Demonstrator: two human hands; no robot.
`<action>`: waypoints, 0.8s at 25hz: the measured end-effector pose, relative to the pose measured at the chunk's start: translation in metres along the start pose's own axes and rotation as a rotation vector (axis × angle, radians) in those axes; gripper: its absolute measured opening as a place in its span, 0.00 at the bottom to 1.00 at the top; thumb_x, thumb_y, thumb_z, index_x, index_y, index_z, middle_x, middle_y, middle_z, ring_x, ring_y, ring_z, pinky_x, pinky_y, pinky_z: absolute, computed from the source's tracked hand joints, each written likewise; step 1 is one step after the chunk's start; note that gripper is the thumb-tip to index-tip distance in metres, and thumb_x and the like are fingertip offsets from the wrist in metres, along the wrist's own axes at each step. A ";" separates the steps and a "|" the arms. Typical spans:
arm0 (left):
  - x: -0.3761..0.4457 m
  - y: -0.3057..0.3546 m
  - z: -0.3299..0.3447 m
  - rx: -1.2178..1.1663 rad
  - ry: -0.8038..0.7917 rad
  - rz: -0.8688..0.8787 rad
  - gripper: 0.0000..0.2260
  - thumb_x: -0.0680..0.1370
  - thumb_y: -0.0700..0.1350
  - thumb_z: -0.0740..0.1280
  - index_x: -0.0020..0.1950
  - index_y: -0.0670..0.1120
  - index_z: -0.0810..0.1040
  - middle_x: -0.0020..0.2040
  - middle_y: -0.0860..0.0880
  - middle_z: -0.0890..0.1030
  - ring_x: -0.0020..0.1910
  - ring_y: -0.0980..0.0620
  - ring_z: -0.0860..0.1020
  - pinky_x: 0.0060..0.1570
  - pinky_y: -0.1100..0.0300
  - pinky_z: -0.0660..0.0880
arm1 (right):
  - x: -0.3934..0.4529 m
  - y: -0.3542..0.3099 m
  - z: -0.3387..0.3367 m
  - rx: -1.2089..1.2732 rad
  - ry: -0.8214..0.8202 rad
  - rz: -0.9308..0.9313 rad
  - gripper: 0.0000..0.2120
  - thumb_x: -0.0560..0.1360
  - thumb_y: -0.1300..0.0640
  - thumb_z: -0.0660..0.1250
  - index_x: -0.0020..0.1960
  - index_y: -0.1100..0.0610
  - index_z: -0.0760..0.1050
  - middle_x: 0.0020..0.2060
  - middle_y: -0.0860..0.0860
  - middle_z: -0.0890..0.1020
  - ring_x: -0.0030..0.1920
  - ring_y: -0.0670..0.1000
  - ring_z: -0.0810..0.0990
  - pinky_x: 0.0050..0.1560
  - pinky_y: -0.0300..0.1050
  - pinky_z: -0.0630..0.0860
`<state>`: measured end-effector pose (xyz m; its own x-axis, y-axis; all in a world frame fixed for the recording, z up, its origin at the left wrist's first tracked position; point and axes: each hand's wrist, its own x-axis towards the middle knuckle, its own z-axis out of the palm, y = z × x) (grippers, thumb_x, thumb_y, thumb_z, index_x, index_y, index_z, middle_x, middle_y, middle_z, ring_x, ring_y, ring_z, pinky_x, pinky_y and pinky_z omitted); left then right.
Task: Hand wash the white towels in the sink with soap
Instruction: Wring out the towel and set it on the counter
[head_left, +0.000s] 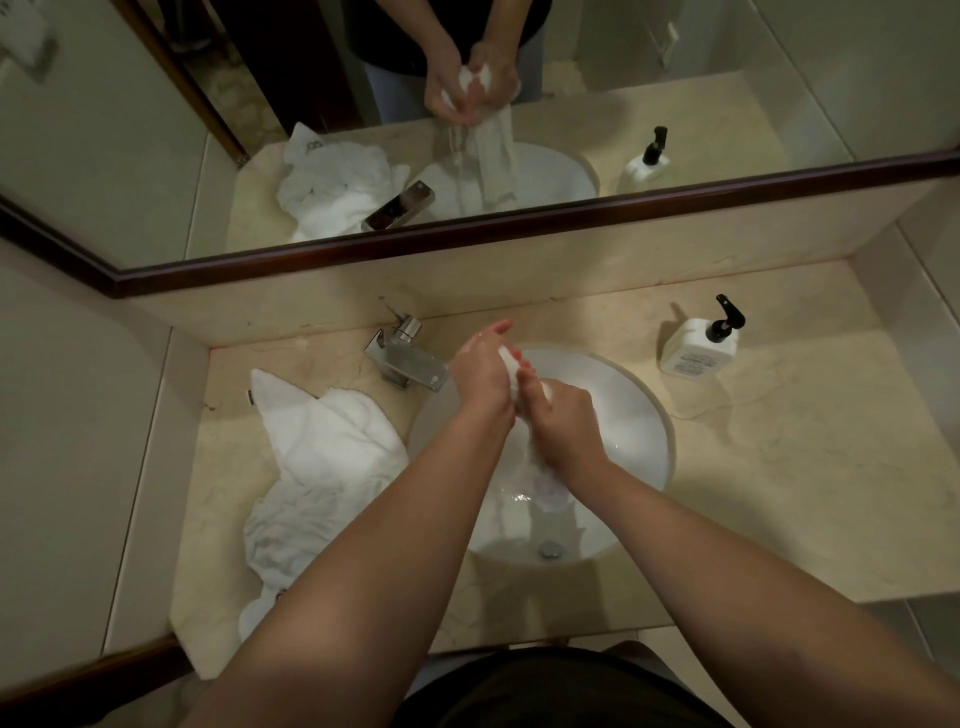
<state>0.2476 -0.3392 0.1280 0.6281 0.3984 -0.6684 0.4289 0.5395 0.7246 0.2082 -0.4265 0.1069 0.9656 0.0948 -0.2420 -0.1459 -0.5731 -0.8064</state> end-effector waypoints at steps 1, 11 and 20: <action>-0.001 -0.002 -0.002 -0.032 -0.035 -0.004 0.11 0.78 0.34 0.61 0.50 0.45 0.82 0.24 0.50 0.73 0.24 0.53 0.71 0.29 0.60 0.72 | -0.001 0.001 -0.002 -0.008 -0.001 0.009 0.29 0.71 0.26 0.44 0.28 0.48 0.66 0.26 0.47 0.72 0.33 0.52 0.72 0.33 0.47 0.62; -0.058 -0.014 -0.018 0.256 -0.540 -0.096 0.32 0.67 0.71 0.66 0.62 0.52 0.79 0.58 0.49 0.83 0.59 0.51 0.80 0.61 0.51 0.76 | 0.006 -0.035 -0.038 0.260 -0.092 0.070 0.18 0.84 0.48 0.52 0.49 0.56 0.76 0.43 0.47 0.80 0.47 0.48 0.79 0.51 0.46 0.75; -0.057 0.015 -0.008 -0.238 -0.751 -0.192 0.19 0.70 0.56 0.72 0.48 0.42 0.76 0.33 0.46 0.77 0.33 0.48 0.78 0.45 0.54 0.78 | 0.048 -0.042 -0.075 0.729 -0.606 0.277 0.25 0.81 0.37 0.50 0.41 0.55 0.69 0.22 0.45 0.70 0.21 0.43 0.70 0.21 0.35 0.66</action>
<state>0.2131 -0.3476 0.1752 0.8619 -0.2763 -0.4252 0.4774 0.7248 0.4967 0.2769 -0.4587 0.1699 0.6334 0.5504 -0.5439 -0.6438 -0.0151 -0.7650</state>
